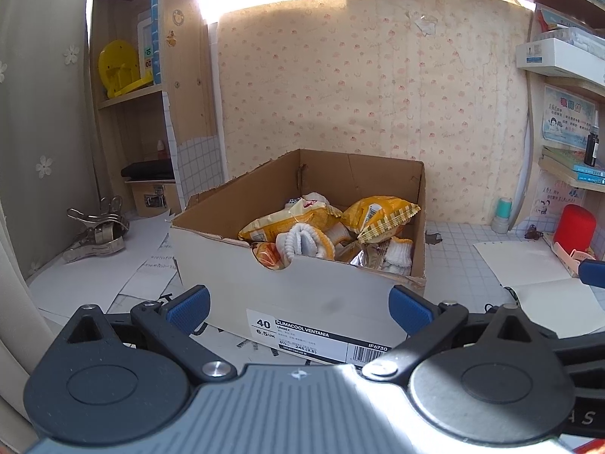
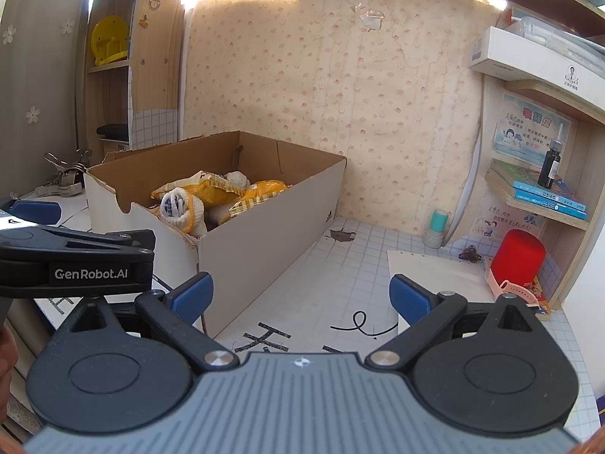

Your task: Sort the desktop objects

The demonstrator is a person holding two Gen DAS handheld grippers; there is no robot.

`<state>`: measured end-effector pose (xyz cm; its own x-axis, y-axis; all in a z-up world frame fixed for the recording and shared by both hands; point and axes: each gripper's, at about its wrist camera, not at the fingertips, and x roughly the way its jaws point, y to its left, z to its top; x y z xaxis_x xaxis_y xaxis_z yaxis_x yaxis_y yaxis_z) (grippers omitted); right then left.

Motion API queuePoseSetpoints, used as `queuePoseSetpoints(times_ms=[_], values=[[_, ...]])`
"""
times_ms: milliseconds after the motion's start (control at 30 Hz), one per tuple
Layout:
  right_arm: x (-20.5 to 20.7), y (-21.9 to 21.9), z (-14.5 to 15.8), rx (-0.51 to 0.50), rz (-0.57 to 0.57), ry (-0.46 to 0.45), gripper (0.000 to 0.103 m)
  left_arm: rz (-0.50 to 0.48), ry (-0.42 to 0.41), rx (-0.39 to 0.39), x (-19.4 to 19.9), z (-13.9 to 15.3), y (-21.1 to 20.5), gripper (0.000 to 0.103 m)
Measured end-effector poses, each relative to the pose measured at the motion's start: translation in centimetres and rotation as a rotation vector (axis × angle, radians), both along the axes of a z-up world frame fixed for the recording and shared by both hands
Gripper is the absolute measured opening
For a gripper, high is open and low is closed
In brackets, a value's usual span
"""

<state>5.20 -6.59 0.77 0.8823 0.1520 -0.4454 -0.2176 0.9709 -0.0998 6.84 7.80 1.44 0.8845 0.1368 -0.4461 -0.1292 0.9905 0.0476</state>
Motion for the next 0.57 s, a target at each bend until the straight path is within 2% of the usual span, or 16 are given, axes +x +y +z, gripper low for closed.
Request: queuePoseSetpoints(times_ms=[400, 567], values=[[0.03, 0.04, -0.07, -0.001, -0.001, 0.002, 0.097, -0.009, -0.021, 0.003, -0.07, -0.01, -0.1, 0.103], [0.05, -0.04, -0.13, 0.001, -0.002, 0.002, 0.097, 0.006, -0.041, 0.027, -0.16, 0.23, -0.36, 0.103]])
